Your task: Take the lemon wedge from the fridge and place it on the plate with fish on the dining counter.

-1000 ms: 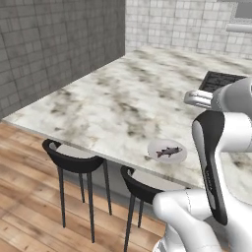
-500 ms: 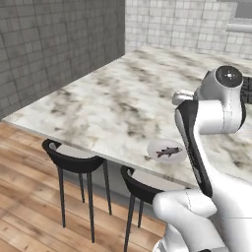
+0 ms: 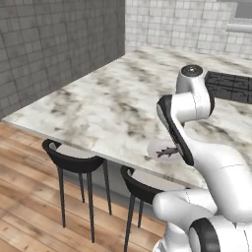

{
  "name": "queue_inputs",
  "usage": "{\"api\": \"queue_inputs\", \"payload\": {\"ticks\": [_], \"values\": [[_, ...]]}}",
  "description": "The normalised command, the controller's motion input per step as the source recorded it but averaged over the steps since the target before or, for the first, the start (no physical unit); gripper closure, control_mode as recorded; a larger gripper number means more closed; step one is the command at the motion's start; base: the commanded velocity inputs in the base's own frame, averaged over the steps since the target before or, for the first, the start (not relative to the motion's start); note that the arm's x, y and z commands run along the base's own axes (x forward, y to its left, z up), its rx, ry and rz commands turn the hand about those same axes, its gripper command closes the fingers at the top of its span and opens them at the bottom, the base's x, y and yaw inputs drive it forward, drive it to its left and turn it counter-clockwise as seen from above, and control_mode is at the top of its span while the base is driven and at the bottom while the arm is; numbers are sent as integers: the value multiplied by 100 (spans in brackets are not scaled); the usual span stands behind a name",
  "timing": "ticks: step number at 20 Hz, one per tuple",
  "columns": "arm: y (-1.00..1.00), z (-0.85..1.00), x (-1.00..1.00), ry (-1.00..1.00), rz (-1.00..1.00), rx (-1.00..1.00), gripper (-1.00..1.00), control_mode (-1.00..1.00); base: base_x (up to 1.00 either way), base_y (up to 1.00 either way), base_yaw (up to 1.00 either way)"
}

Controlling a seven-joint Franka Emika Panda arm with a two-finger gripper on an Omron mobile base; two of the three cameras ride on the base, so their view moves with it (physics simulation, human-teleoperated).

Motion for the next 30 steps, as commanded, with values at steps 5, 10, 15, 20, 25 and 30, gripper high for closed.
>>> {"api": "queue_inputs", "payload": {"ticks": [5,10,15,20,25,30], "values": [[-15,-32,26,8,0,10,100,-100,0,0,0],[-19,-37,50,4,-5,17,100,-100,0,0,0],[0,-38,56,0,-9,2,100,-100,0,0,0],[0,-60,59,1,-11,0,100,-100,0,0,0],[0,-64,16,3,-10,0,100,-100,0,0,0],[0,-60,1,7,-7,0,100,-100,0,0,0]]}}
